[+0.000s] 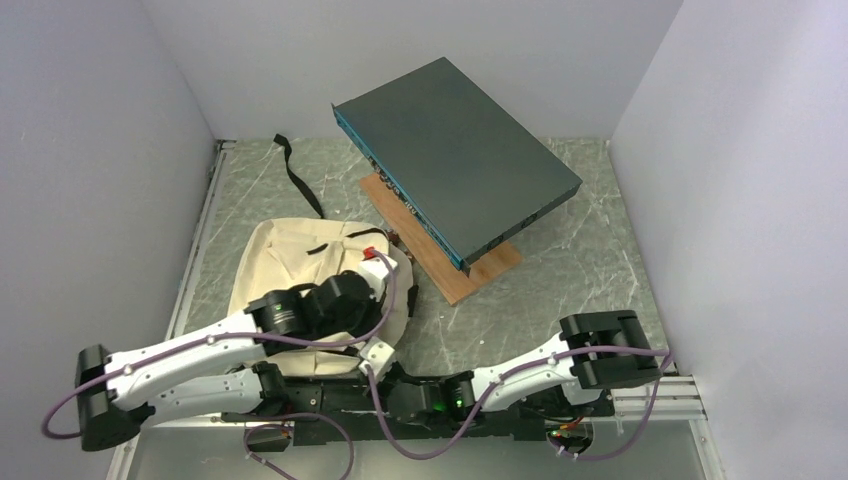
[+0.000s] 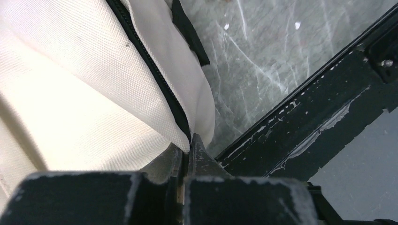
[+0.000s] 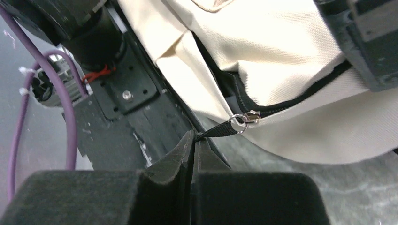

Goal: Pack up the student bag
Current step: Zip the student bag at the center of the board.

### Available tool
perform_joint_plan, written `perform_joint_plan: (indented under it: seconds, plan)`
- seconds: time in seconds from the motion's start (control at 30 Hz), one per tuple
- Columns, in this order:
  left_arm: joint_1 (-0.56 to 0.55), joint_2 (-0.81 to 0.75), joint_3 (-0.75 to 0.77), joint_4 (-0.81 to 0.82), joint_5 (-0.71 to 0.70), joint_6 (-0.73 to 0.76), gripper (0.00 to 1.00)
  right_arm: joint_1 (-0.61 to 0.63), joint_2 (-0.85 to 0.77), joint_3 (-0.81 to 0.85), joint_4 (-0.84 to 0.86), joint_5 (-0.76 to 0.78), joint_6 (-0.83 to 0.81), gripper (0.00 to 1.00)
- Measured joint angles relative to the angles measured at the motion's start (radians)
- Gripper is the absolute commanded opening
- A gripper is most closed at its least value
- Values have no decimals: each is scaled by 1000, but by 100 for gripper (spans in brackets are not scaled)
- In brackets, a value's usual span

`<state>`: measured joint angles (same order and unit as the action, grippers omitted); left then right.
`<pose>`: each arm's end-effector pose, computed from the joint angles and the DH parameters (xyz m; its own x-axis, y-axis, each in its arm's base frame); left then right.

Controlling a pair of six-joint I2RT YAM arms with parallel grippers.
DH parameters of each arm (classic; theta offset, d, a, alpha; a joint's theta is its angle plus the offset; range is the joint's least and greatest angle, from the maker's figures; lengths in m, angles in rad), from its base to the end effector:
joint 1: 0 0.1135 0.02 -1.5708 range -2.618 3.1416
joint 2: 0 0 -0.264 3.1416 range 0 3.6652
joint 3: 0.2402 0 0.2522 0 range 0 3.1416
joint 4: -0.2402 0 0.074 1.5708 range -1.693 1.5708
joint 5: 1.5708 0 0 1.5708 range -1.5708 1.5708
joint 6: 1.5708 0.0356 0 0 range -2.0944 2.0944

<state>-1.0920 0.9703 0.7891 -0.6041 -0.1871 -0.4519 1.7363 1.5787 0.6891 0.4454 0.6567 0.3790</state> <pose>0.0979 -0.1742 0.2691 -0.6474 0.3159 -0.6936 0.5878 0.7863 -0.1905 -0.0305 0.3145 0.1811 -0.2569 -0.2409 -0.9359 -0.8363 0.5408 0.0903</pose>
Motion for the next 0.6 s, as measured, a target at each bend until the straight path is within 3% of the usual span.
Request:
perform_joint_plan:
  seconds: [0.2,0.6]
  plan:
    - [-3,-133,0,-16,-51,74,0,-50,87,102,61,-45,-100,0]
    - [10,-111,132,-211,-162,206,0,-120,201,212,212,-199,-182,0]
